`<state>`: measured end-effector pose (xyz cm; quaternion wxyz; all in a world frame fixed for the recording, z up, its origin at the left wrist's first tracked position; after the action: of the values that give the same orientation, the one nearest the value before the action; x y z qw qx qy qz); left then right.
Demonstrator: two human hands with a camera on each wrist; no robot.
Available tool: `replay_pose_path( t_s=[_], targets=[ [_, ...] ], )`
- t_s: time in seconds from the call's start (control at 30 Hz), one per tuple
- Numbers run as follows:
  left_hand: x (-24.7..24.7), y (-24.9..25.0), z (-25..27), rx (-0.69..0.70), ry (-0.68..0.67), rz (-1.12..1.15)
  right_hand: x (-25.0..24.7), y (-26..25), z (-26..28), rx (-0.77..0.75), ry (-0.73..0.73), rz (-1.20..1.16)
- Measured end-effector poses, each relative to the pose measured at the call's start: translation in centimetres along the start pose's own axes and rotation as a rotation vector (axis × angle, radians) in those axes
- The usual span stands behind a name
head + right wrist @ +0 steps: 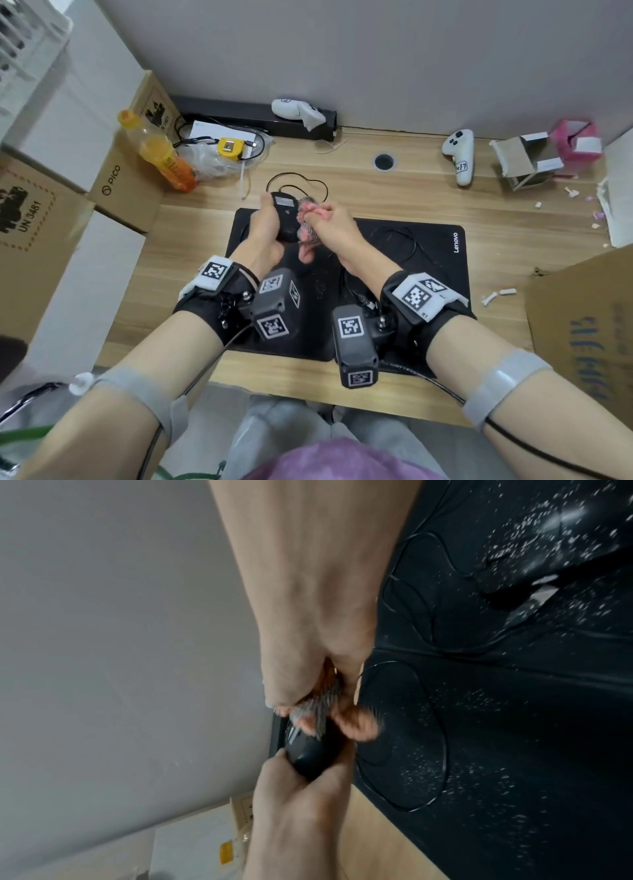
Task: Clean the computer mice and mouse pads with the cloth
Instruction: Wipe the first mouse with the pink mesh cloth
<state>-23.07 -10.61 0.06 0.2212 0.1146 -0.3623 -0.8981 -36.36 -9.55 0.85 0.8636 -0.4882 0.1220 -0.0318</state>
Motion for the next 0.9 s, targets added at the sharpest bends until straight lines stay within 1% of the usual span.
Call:
replay_pose_path(
  t_s=[0.1,0.2,0.27,0.33,0.4,0.57,0.67,0.73,0.83,0.9],
  targets=[
    [-1.3,0.0,-1.6,-0.053,0.1,0.068,1.1,1.0,1.1,0.027,-0.077,0.011],
    [-1.1,0.6,-1.0,-0.011,0.131,0.12,1.1,0.9,1.3,0.024,-0.023,-0.048],
    [-0.7,0.8,-0.7,0.033,0.123,0.128,0.7,0.6,1.1,0.031,0.028,-0.082],
    [-0.1,0.5,-0.3,0.044,0.066,0.108,0.0,0.6,0.6,0.043,0.066,-0.126],
    [0.6,0.0,0.1,0.051,-0.006,0.022,-0.6,0.6,0.2,0.043,0.085,-0.151],
    [1.8,-1.4,1.9,0.06,-0.172,-0.204,-2.2,0.4,-1.1,0.053,0.14,-0.08],
    [2.0,-1.4,2.8,0.081,-0.264,-0.335,-2.9,-0.1,-1.7,0.069,0.145,-0.084],
    [1.7,-1.1,3.3,0.099,-0.317,-0.379,-2.9,-0.5,-1.8,0.072,0.134,-0.088],
    [1.7,0.2,3.5,0.2,-0.332,-0.476,-2.7,-0.9,-1.5,0.047,0.122,-0.076],
    [1.9,1.2,3.0,0.283,-0.275,-0.511,-2.1,-0.6,-1.0,0.047,0.084,-0.08]
  ],
)
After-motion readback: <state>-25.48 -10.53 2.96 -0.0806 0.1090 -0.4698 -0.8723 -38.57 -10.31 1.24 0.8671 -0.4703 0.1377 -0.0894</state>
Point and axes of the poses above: each hand's wrist, its own z-axis away from the middle knuckle, its own x-axis out of the palm, y = z × x, the point moved 9 cm from there along -z, towards the middle knuckle, and after that the axes turned 12 degrees about y, right-handed, at the moved point
